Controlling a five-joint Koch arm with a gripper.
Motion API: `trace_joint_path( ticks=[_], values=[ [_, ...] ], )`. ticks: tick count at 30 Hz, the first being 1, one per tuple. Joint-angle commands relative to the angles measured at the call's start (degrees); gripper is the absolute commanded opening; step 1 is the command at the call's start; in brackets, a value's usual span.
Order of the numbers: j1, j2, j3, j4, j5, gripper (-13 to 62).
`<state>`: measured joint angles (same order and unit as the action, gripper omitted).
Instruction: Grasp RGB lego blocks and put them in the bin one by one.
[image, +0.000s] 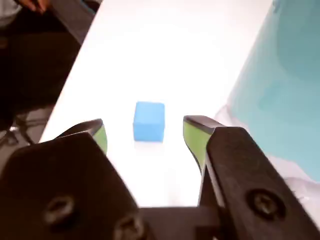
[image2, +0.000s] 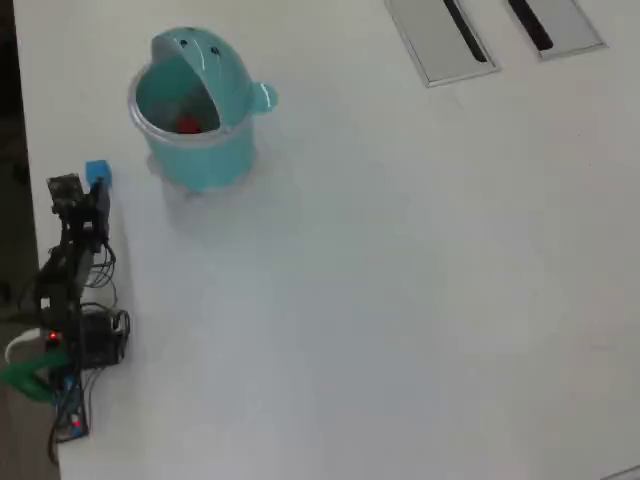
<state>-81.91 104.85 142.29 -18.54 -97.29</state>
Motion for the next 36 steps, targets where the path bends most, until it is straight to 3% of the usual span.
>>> trace_joint_path(
  ticks=[1,17,36],
  values=[
    [-0.4,-1.9,-4.8,-4.3,-1.1,27.5],
    [-2.8,-24.6,-25.0,-4.4,-1.2,27.5],
    [1.5,-33.5,-28.5,-4.6,-1.1,27.4]
  ],
)
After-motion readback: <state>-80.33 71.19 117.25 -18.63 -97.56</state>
